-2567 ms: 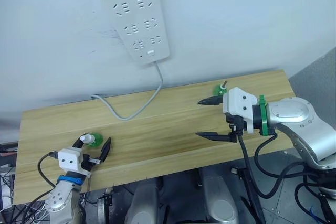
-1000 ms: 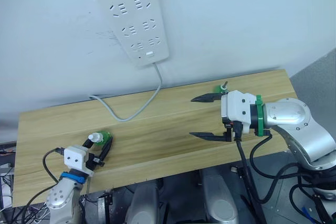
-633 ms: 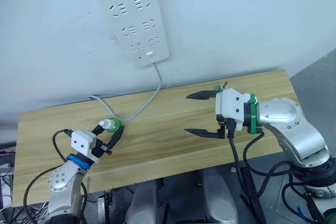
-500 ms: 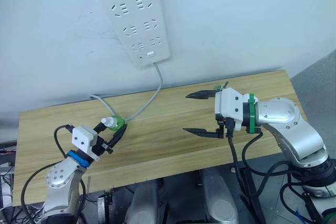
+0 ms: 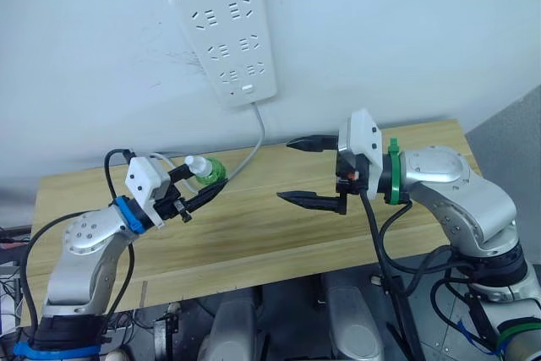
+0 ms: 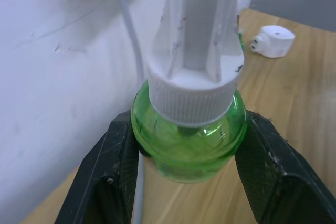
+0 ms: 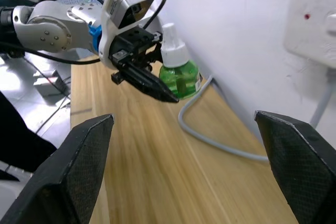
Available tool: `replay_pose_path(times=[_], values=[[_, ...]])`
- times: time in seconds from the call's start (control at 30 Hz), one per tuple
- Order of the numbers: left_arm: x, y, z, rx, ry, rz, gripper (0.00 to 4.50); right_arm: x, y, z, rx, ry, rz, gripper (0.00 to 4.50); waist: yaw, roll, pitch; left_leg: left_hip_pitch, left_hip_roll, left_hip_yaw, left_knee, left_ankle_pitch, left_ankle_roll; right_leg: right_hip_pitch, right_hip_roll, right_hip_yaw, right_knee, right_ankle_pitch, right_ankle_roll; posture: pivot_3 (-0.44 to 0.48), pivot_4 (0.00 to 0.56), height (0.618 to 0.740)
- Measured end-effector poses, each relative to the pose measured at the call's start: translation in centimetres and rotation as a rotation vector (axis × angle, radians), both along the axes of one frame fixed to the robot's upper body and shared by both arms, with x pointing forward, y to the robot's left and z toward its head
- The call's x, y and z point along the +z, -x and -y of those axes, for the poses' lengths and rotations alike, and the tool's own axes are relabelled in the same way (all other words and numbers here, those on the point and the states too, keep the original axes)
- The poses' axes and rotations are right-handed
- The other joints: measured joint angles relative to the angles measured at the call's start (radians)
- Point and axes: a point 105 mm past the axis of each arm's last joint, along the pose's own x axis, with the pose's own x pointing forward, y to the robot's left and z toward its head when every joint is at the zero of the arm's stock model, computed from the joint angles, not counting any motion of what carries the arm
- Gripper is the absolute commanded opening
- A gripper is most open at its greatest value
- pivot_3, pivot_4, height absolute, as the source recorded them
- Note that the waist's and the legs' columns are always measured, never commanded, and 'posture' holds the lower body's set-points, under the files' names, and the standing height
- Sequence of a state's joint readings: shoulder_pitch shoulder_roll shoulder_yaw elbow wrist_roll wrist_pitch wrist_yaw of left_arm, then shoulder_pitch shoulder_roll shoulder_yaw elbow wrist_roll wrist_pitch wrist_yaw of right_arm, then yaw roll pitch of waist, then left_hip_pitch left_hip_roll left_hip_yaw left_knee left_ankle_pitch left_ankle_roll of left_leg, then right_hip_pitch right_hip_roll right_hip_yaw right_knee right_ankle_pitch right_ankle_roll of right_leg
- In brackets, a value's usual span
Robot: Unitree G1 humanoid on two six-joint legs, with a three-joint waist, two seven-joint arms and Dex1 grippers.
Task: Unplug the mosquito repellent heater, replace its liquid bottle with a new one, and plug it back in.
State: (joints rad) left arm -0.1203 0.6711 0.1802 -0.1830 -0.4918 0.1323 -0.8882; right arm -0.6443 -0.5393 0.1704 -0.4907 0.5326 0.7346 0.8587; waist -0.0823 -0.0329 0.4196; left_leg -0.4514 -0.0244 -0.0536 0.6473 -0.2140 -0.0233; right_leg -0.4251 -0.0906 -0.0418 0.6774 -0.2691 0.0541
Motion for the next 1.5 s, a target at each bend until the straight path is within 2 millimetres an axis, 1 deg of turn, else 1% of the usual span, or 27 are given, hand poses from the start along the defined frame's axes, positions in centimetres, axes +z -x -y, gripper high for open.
replay_pose_path(times=[0.13,0.3,0.43,0.53,0.63,0.73,0.83,0.97,1.07,1.13,1.23,1.33,1.4,1.5], values=[[1.3,-0.6,0.7,-0.024,-0.001,-0.011,2.22,0.6,0.1,-0.3,-0.01,-0.021,-0.009,4.5,0.0,0.0,-0.004,0.0,0.0,0.0,0.001,0.001,-0.001,0.0,0.002,0.0,0.002,0.0,0.0,-0.169,0.32,0.734],[1.6,-0.8,2.0,-0.086,-0.026,-0.035,2.22,1.3,0.1,-0.9,-0.014,-0.042,-0.003,4.5,-0.002,0.0,-0.004,0.0,0.0,0.0,0.002,0.003,0.0,0.0,0.003,0.0,0.004,0.0,0.0,-0.172,0.35,0.734],[2.6,-0.9,3.2,-0.147,-0.05,-0.007,2.22,1.5,0.0,-1.1,-0.02,-0.04,-0.002,4.5,-0.002,0.0,-0.004,0.0,0.0,0.0,0.002,0.003,0.0,0.0,0.003,0.0,0.004,0.0,0.0,-0.17,0.373,0.734],[2.9,-0.9,4.1,-0.191,-0.062,-0.014,2.22,1.6,-0.1,-1.6,-0.017,-0.033,-0.005,4.5,-0.003,0.0,-0.004,0.0,0.0,0.0,0.003,0.003,0.0,-0.001,0.003,0.0,0.004,0.0,0.0,-0.169,0.386,0.734],[2.8,-0.8,5.0,-0.233,-0.087,-0.018,2.22,1.1,-0.2,-2.1,-0.011,-0.021,-0.03,4.5,-0.004,0.0,-0.004,0.0,0.0,0.0,0.003,0.003,0.0,-0.001,0.003,0.0,0.004,0.0,0.0,-0.166,0.388,0.734],[2.4,-0.6,5.7,-0.264,-0.128,-0.02,2.22,0.6,-0.1,-2.9,0.001,-0.019,-0.053,4.5,-0.005,0.0,-0.004,0.0,0.0,0.0,0.003,0.003,0.0,-0.001,0.003,0.0,0.004,0.0,0.0,-0.161,0.384,0.734],[2.0,-0.5,6.0,-0.275,-0.152,-0.021,2.22,0.3,0.0,-3.3,0.004,-0.016,-0.063,4.5,-0.004,0.0,-0.004,0.0,0.0,0.0,0.004,0.003,0.0,0.0,0.003,0.0,0.004,0.0,-0.001,-0.16,0.379,0.734],[2.3,-0.7,6.7,-0.29,-0.168,0.004,2.22,-0.2,-0.3,-3.6,-0.01,0.001,-0.078,4.5,-0.003,0.0,-0.004,0.0,0.0,0.0,0.007,0.002,0.0,0.0,0.003,0.001,0.005,0.0,-0.001,-0.161,0.377,0.734],[2.5,-0.7,7.3,-0.307,-0.161,0.016,2.22,-0.2,-0.4,-3.8,-0.014,0.006,-0.074,4.5,-0.003,0.0,-0.004,0.0,0.0,0.0,0.01,0.002,0.001,0.0,0.004,0.001,0.006,0.0,-0.001,-0.159,0.376,0.734],[2.6,-0.8,7.4,-0.308,-0.163,0.021,2.22,-0.1,-0.5,-3.9,-0.015,0.007,-0.068,4.5,-0.003,0.0,-0.004,0.0,0.0,-0.001,0.011,0.002,0.001,0.0,0.004,0.001,0.008,0.0,-0.001,-0.158,0.375,0.734],[2.8,-0.8,7.4,-0.312,-0.167,0.023,2.22,-0.4,-0.5,-4.2,-0.013,0.016,-0.078,4.5,-0.003,0.0,-0.004,0.0,0.0,-0.001,0.013,0.001,0.002,0.0,0.004,0.001,0.01,0.0,-0.001,-0.151,0.372,0.734],[2.8,-0.7,7.4,-0.318,-0.17,0.019,2.22,-0.5,-0.8,-4.2,-0.024,0.018,-0.079,3.87,-0.002,0.0,-0.004,0.0,0.0,-0.001,0.013,0.001,0.002,0.0,0.004,0.001,0.011,0.0,-0.001,-0.144,0.371,0.734],[2.8,-0.6,7.5,-0.324,-0.174,0.019,2.22,-0.4,-1.0,-4.1,-0.033,0.02,-0.072,3.28,-0.002,0.0,-0.004,0.0,0.0,-0.001,0.013,0.001,0.002,0.0,0.004,0.001,0.011,0.0,-0.001,-0.144,0.37,0.734],[2.8,-0.5,7.5,-0.328,-0.178,0.016,2.22,-0.4,-1.2,-4.2,-0.035,0.017,-0.073,3.28,-0.002,0.0,-0.004,0.0,0.0,-0.001,0.013,0.001,0.002,0.0,0.004,0.001,0.011,0.0,-0.001,-0.143,0.369,0.734]])
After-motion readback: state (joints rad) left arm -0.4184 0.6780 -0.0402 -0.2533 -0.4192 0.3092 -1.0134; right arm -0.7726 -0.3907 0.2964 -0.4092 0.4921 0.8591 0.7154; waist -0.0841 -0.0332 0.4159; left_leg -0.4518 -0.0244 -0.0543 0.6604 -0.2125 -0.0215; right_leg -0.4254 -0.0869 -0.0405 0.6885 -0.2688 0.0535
